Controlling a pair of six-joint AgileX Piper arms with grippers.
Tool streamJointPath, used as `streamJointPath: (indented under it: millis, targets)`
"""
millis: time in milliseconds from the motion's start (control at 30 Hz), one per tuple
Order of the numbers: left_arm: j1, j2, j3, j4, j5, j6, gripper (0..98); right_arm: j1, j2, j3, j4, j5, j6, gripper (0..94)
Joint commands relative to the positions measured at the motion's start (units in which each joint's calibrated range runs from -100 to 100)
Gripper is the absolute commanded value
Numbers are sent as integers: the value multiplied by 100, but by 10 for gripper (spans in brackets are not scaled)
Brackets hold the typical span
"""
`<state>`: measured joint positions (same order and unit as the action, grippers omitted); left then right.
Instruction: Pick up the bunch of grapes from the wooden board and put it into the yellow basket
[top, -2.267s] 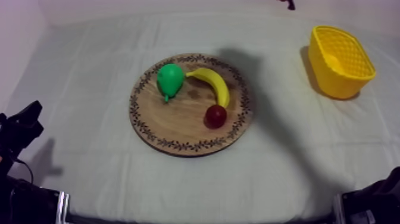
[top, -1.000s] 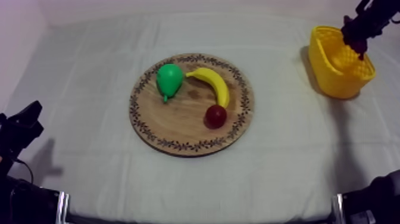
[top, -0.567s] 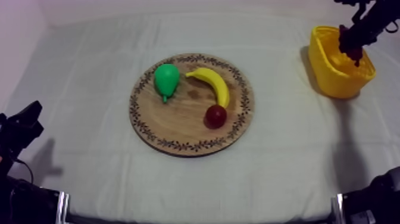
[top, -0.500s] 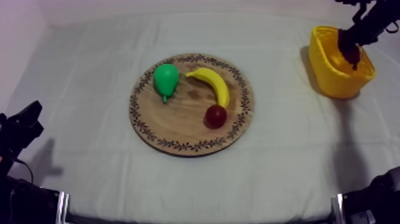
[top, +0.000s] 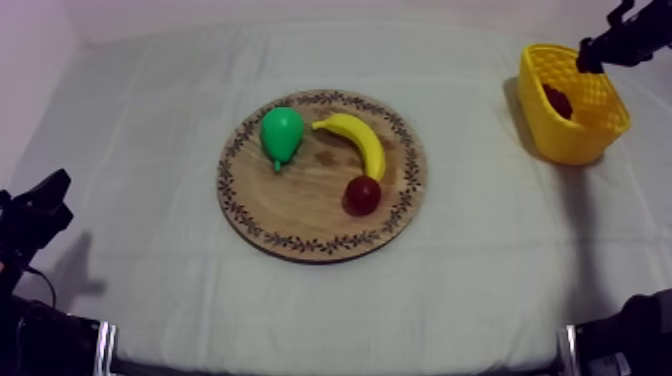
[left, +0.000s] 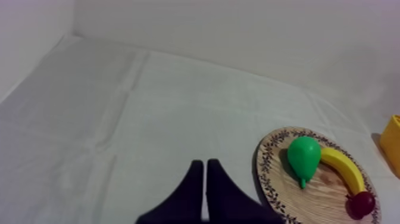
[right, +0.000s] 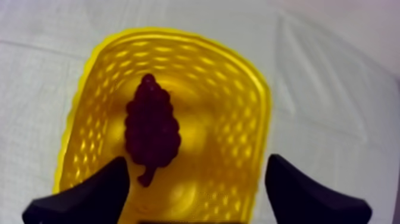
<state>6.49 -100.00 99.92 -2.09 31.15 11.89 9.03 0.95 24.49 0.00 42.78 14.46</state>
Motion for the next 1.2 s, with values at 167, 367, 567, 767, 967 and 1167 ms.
streamJointPath:
  millis: [167, 367, 567, 767, 967, 1167]
  targets:
    - [-1, 0, -4, -4, -3, 1, 1, 44, -1917, 1366, 66, -819, 7, 534]
    - [-1, 0, -4, -4, -3, 1, 1, 29, -3272, 2426, -26, -1154, 100, 469]
    - [-1, 0, -4, -4, -3, 1, 1, -2, -4517, 3545, -112, -1592, 196, 417]
    - [-1, 0, -4, -4, -3, 1, 1, -59, -5682, 4623, -346, -2028, 374, 354]
    - [-1, 0, -4, -4, -3, 1, 1, -223, -6888, 5582, -501, -2341, 337, 264]
    - [-1, 0, -4, -4, -3, 1, 1, -395, -7952, 6341, -607, -2438, 182, 133]
